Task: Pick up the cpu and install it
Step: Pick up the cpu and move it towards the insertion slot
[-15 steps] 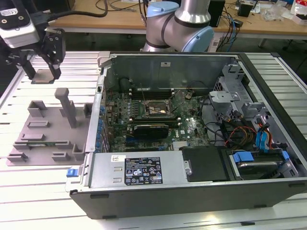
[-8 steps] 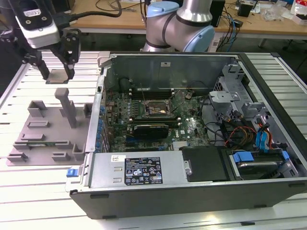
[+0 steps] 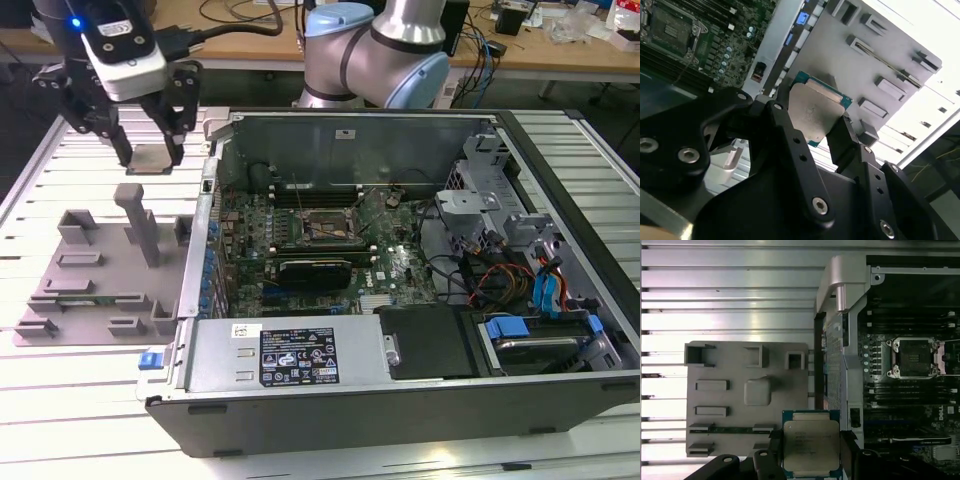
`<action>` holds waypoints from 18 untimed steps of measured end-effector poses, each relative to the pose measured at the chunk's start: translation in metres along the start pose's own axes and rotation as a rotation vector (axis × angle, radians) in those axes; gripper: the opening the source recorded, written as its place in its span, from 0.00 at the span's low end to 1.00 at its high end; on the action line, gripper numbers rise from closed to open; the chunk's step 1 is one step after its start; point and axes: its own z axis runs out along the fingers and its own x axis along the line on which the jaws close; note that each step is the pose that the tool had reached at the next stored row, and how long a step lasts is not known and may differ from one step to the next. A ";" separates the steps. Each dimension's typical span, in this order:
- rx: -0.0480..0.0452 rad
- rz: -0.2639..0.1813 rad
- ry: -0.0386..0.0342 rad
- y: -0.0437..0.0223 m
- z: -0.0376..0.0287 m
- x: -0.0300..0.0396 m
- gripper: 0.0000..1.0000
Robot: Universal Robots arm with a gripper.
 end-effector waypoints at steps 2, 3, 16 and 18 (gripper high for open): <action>0.0000 0.000 0.0000 0.0000 0.0002 -0.0060 0.54; -0.0001 0.000 -0.0001 0.0000 0.0004 -0.0092 0.54; 0.0001 0.000 0.0000 0.0000 0.0019 -0.0570 0.54; 0.0000 0.000 0.0000 0.0000 0.0021 -0.0639 0.54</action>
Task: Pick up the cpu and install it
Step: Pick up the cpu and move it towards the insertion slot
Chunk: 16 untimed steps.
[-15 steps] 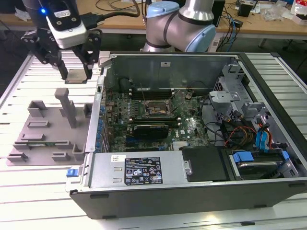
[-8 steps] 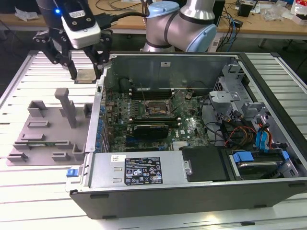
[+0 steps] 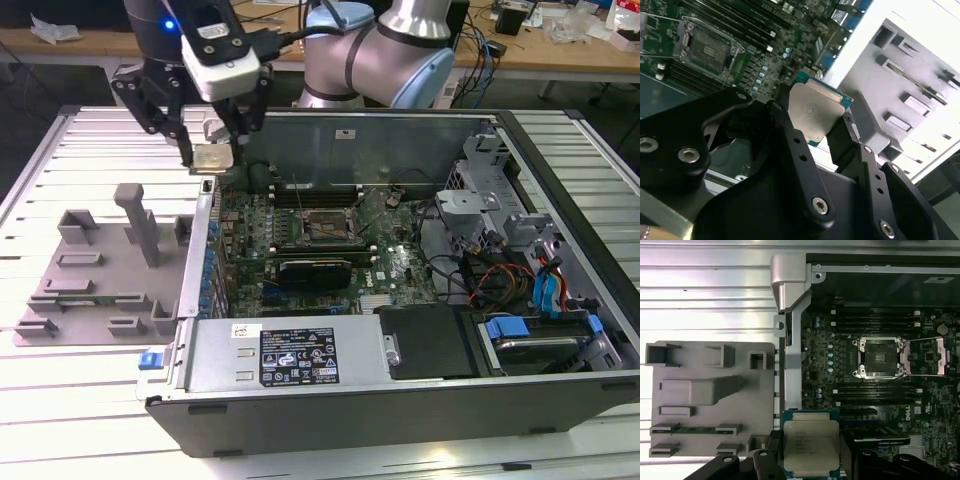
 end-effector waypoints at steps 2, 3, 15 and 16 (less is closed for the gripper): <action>-0.0001 0.000 -0.0002 0.0000 0.0003 -0.0068 0.54; 0.0000 0.000 -0.0001 0.0000 0.0004 -0.0107 0.54; 0.0000 0.000 -0.0001 -0.0001 0.0020 -0.0609 0.54; 0.0000 0.000 -0.0001 -0.0001 0.0022 -0.0651 0.54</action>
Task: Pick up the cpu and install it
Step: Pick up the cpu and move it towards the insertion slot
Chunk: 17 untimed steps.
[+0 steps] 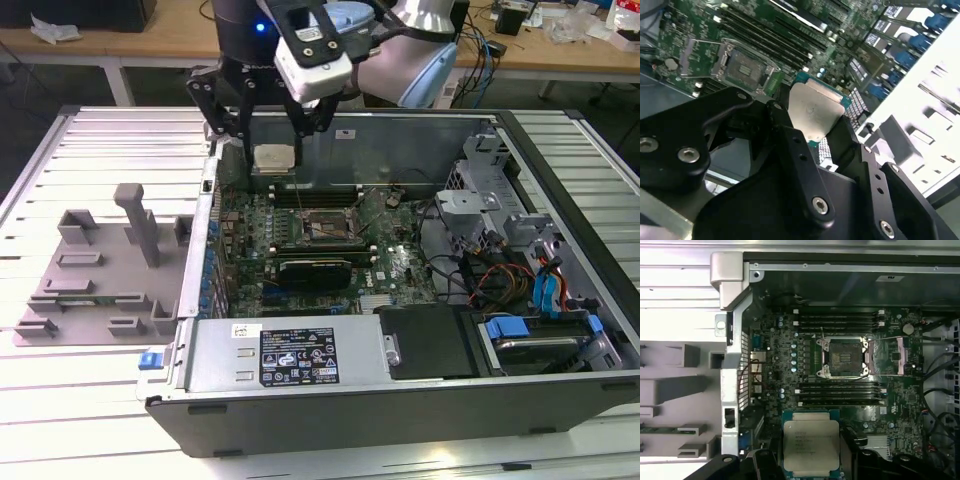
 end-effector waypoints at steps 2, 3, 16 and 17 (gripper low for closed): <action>0.0000 0.000 0.0001 0.0000 0.0002 -0.0061 0.54; 0.0000 0.000 0.0001 0.0000 0.0003 -0.0093 0.54; 0.0000 0.000 0.0001 0.0001 0.0021 -0.0638 0.54; 0.0000 0.000 0.0001 0.0001 0.0022 -0.0665 0.54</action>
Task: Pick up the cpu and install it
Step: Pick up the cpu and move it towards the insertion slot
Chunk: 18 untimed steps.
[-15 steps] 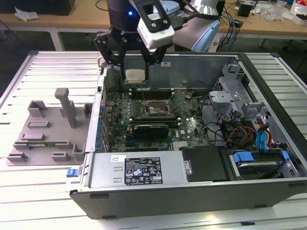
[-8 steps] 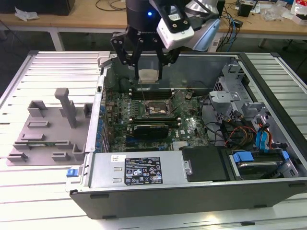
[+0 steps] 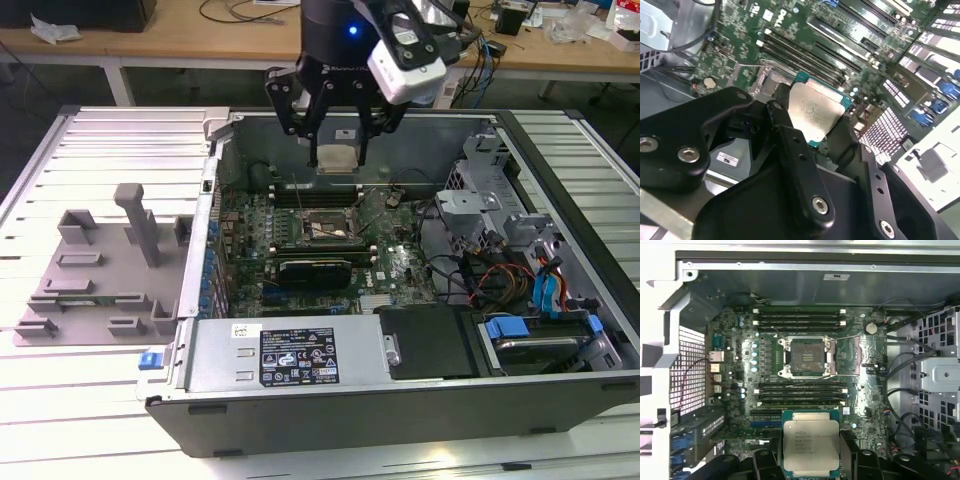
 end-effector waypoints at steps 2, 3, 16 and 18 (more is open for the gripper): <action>-0.0001 0.000 -0.0001 0.0000 0.0002 -0.0045 0.54; 0.0000 0.000 0.0000 0.0000 0.0002 -0.0062 0.54; 0.0000 0.000 0.0000 -0.0001 0.0056 -0.0076 0.54; 0.0000 0.000 0.0000 -0.0001 0.0070 -0.0078 0.54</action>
